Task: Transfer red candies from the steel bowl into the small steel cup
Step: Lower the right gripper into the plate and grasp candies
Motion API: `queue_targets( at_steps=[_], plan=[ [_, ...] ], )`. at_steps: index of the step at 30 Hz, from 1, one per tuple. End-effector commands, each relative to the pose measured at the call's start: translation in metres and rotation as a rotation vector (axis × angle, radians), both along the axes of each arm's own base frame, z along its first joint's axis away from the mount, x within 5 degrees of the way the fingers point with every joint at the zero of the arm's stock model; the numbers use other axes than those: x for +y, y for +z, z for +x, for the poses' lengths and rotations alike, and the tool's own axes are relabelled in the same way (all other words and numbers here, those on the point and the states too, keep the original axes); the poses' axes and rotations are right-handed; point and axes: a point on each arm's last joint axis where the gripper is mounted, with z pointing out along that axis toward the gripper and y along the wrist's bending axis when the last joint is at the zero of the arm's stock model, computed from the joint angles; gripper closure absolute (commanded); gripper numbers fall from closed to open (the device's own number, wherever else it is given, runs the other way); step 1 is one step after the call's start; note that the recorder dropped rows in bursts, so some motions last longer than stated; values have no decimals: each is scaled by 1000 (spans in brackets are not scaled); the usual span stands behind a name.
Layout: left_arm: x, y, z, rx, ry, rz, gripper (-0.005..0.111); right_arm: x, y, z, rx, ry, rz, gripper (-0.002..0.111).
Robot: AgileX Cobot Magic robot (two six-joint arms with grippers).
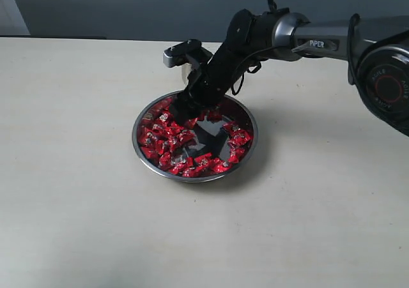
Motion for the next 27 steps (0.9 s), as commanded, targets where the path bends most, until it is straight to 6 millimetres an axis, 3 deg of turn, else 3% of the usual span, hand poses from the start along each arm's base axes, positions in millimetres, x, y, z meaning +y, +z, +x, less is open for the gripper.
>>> queue_targets(
  at_steps=[1,7,14,27],
  plan=[
    [-1,0,0,-8,-8,-8,106,-1,-8,4,-20,-8,-6,60],
    [-1,0,0,-8,-8,-8,106,-1,-12,5,-20,-17,-5,64],
    [-1,0,0,-8,-8,-8,106,-1,-7,-2,33,18,-12,109],
    [-1,0,0,-8,-8,-8,106,-6,28,-19,124,123,-38,109]
  ],
)
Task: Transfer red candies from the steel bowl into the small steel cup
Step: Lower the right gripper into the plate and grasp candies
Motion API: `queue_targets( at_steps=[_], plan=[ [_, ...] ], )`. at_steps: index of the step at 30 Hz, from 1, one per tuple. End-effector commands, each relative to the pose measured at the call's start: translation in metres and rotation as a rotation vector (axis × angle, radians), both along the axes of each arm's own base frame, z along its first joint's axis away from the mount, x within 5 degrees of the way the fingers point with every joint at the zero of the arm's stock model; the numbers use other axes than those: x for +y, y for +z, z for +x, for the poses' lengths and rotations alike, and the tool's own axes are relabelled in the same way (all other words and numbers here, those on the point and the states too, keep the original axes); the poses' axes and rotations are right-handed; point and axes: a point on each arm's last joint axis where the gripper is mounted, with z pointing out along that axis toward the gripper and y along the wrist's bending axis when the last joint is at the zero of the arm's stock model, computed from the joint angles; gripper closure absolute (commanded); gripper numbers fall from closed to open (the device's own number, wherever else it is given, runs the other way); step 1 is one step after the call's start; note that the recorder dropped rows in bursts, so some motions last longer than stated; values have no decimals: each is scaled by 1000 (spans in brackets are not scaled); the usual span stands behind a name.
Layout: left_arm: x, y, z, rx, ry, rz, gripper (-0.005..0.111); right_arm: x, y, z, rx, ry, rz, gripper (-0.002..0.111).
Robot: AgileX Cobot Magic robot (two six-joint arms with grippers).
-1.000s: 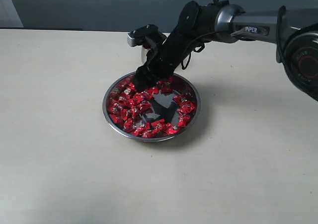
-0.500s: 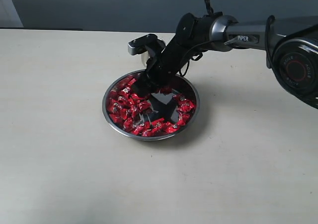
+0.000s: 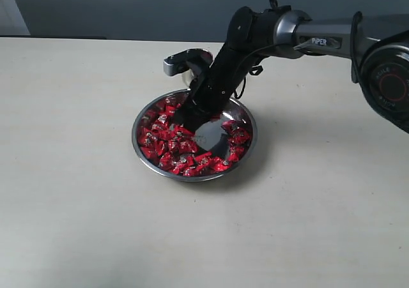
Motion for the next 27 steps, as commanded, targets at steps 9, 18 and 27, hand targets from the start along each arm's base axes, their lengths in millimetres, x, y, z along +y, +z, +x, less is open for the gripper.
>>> queue_targets(
  at_steps=[9,18,27],
  plan=[
    [-1,0,0,-8,-8,-8,106,-15,22,-17,98,145,-125,94],
    [-1,0,0,-8,-8,-8,106,-18,22,-18,98,162,-156,55],
    [-1,0,0,-8,-8,-8,106,-17,12,-5,-6,86,-172,58]
  ],
)
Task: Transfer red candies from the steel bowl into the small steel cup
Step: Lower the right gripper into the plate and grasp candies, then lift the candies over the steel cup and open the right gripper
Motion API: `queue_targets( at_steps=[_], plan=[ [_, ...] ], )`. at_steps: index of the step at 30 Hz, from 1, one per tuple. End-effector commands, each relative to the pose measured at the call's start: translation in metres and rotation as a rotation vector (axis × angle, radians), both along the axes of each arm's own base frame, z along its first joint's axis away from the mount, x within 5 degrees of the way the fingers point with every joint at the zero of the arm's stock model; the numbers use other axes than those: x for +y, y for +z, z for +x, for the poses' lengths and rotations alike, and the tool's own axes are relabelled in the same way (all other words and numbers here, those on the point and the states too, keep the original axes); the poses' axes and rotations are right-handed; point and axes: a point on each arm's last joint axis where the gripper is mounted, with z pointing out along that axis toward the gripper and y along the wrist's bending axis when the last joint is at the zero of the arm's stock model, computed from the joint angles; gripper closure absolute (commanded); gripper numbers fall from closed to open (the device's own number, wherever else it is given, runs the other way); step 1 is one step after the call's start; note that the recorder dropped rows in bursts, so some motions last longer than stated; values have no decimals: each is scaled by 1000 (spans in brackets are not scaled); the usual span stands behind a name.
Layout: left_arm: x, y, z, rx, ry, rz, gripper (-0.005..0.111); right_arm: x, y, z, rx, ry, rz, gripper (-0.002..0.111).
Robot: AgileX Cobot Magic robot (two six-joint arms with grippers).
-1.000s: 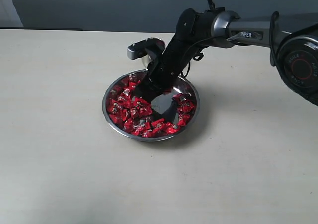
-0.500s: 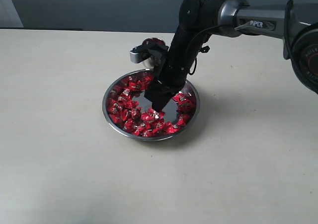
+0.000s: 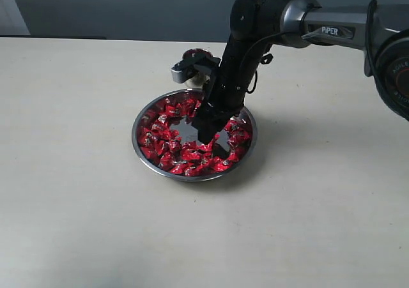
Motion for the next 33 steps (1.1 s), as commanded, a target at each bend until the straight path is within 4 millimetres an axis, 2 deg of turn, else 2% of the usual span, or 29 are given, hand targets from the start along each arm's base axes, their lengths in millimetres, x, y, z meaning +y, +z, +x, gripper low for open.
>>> queue_targets(
  at_steps=[1,6,10,13,17,18,22,25,33],
  plan=[
    [-1,0,0,-8,-8,-8,106,-1,-6,5,-28,-21,-4,58],
    [-1,0,0,-8,-8,-8,106,0,-18,5,-2,-21,-15,58],
    [-1,0,0,-8,-8,-8,106,0,-18,4,2,-23,-15,59],
    [-1,0,0,-8,-8,-8,106,0,-18,4,4,-22,-15,74],
    [-1,0,0,-8,-8,-8,106,0,-18,4,4,-22,-15,105],
    [-1,0,0,-8,-8,-8,106,0,-17,4,3,-24,-15,109],
    [-1,0,0,-8,-8,-8,106,0,-8,5,-19,-26,-3,108],
    [-1,0,0,-8,-8,-8,106,2,4,11,-106,-49,32,108],
    [-1,0,0,-8,-8,-8,106,7,43,39,-484,-156,174,108]
  ],
)
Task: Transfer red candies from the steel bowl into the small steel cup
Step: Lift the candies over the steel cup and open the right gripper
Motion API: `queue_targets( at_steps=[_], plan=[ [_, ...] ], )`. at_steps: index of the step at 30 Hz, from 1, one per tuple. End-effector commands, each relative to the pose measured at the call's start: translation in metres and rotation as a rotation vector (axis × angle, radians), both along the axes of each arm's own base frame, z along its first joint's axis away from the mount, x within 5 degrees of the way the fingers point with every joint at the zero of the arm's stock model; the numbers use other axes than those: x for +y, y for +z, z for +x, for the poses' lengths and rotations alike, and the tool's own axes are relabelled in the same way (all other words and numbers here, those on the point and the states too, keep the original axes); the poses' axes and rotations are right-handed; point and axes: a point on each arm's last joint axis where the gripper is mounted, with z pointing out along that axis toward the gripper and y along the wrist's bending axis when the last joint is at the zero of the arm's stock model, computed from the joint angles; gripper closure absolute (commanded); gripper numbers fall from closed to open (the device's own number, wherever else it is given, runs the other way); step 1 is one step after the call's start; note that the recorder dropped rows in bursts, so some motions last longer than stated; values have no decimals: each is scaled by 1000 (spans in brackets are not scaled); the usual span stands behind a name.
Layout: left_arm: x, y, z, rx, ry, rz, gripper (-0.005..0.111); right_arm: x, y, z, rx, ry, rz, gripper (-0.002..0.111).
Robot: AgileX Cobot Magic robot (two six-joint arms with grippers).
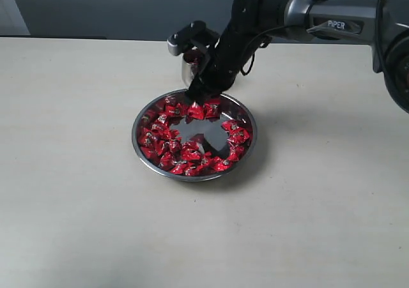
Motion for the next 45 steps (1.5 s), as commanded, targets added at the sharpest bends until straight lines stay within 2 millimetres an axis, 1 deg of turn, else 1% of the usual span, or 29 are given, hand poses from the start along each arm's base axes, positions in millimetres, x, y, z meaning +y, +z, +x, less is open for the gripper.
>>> queue_targets(
  at_steps=[1,6,9,16,20,28,39,41,45],
  plan=[
    [-1,0,0,-8,-8,-8,106,0,25,18,-236,-60,69,108],
    [-1,0,0,-8,-8,-8,106,2,28,31,-376,-111,121,108],
    [-1,0,0,-8,-8,-8,106,3,24,35,-417,-129,134,108],
    [-1,0,0,-8,-8,-8,106,3,26,43,-509,-163,167,108],
    [-1,0,0,-8,-8,-8,106,2,22,46,-525,-170,165,108],
    [-1,0,0,-8,-8,-8,106,-13,5,54,-468,-222,154,108],
    [-1,0,0,-8,-8,-8,106,-15,3,55,-459,-231,155,107],
    [-1,0,0,-8,-8,-8,106,-15,3,55,-459,-231,155,98],
    [-1,0,0,-8,-8,-8,106,-15,3,55,-450,-248,166,70]
  ],
)
